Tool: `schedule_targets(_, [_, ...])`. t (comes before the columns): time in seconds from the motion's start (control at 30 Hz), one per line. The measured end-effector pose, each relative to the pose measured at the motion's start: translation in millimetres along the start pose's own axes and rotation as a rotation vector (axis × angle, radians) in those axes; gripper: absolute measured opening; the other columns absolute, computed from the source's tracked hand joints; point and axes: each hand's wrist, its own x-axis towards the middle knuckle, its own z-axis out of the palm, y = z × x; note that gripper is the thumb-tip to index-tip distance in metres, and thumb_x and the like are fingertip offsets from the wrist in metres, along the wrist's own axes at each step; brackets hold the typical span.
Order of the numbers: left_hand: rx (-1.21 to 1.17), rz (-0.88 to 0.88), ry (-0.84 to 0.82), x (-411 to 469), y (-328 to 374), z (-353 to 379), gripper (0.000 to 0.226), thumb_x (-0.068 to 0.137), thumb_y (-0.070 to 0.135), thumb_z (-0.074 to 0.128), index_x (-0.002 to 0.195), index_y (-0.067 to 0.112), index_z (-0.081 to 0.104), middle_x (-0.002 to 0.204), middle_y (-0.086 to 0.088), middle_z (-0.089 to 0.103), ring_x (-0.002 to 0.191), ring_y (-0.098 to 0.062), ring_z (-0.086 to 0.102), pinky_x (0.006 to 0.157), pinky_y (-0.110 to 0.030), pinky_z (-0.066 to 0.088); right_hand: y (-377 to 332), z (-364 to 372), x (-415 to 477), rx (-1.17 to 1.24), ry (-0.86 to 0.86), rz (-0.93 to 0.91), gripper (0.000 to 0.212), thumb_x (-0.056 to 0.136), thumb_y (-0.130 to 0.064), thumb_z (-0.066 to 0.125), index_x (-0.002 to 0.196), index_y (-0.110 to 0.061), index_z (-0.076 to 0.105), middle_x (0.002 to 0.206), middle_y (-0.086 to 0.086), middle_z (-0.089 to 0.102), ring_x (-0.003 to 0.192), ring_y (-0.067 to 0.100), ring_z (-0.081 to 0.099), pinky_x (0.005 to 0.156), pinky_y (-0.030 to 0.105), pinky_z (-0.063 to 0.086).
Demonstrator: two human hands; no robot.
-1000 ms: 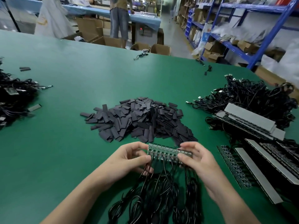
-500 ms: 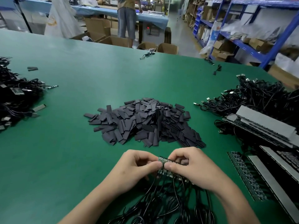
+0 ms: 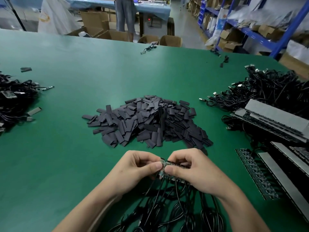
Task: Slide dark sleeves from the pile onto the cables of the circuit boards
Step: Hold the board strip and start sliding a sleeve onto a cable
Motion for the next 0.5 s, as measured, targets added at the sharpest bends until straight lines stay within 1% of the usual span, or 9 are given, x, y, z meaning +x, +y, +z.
schedule_targets(0.07, [-0.053,-0.022,-0.005,0,0,0,0.012,0.080,0.023,0.077,0.086,0.014,0.082,0.075,-0.007,0.074,0.063,-0.010,0.065,0.061,-0.017,0.051,0,-1,-1,0.019,-0.009,-0.014,0.014,0.091,-0.044,0.073,0.090,-0.030,0.076,0.083,-0.005,0.075,0.075,0.002,0.067,0.074,0.025,0.050])
schedule_targets(0.17, [-0.015,-0.010,0.031,2,0,1,0.019,0.079,0.028,0.079,0.090,0.013,0.083,0.080,-0.009,0.075,0.067,-0.013,0.064,0.064,-0.019,0.051,3,-2,-1,-0.021,0.041,-0.011,0.019,0.088,-0.051,0.070,0.090,-0.034,0.076,0.078,-0.013,0.072,0.071,-0.005,0.063,0.071,0.017,0.043])
schedule_targets(0.27, [-0.024,0.029,0.072,1,0,1,0.020,0.081,0.028,0.077,0.091,0.012,0.082,0.084,-0.011,0.077,0.070,-0.011,0.066,0.065,-0.019,0.052,7,-3,-3,-0.116,0.102,-0.011,0.024,0.082,-0.059,0.066,0.088,-0.038,0.075,0.078,-0.015,0.073,0.069,-0.003,0.064,0.066,0.014,0.045])
schedule_targets(0.3, [-0.039,0.047,0.098,1,1,1,0.020,0.081,0.029,0.077,0.091,0.012,0.082,0.084,-0.009,0.077,0.070,-0.009,0.067,0.065,-0.018,0.052,7,-3,-3,-0.145,0.115,-0.011,0.024,0.081,-0.060,0.066,0.088,-0.039,0.075,0.080,-0.016,0.073,0.071,-0.002,0.066,0.065,0.013,0.045])
schedule_targets(0.33, [-0.051,0.064,0.136,0,2,2,0.020,0.079,0.030,0.077,0.090,0.014,0.082,0.081,-0.005,0.077,0.068,-0.007,0.066,0.063,-0.016,0.051,8,-2,-3,-0.190,0.128,-0.011,0.026,0.079,-0.063,0.064,0.089,-0.041,0.075,0.085,-0.018,0.073,0.076,-0.002,0.066,0.067,0.012,0.045])
schedule_targets(0.4, [-0.048,0.106,0.224,0,3,3,0.020,0.076,0.030,0.078,0.087,0.015,0.083,0.074,0.002,0.074,0.063,-0.002,0.063,0.060,-0.012,0.048,8,1,-2,-0.295,0.167,-0.035,0.037,0.077,-0.068,0.061,0.100,-0.043,0.075,0.098,-0.023,0.069,0.095,-0.004,0.064,0.077,0.013,0.046])
schedule_targets(0.47, [-0.042,0.147,0.289,2,3,3,0.021,0.076,0.028,0.078,0.088,0.011,0.082,0.069,0.000,0.070,0.061,-0.004,0.060,0.060,-0.011,0.045,4,4,0,-0.266,0.197,-0.071,0.040,0.080,-0.069,0.061,0.108,-0.044,0.074,0.107,-0.026,0.067,0.105,-0.006,0.062,0.086,0.011,0.045])
schedule_targets(0.5, [-0.040,0.164,0.307,3,3,4,0.021,0.076,0.027,0.078,0.088,0.010,0.081,0.068,-0.002,0.069,0.062,-0.006,0.060,0.062,-0.012,0.046,1,7,1,-0.205,0.210,-0.074,0.037,0.081,-0.069,0.061,0.107,-0.046,0.074,0.107,-0.027,0.069,0.104,-0.006,0.063,0.085,0.009,0.045])
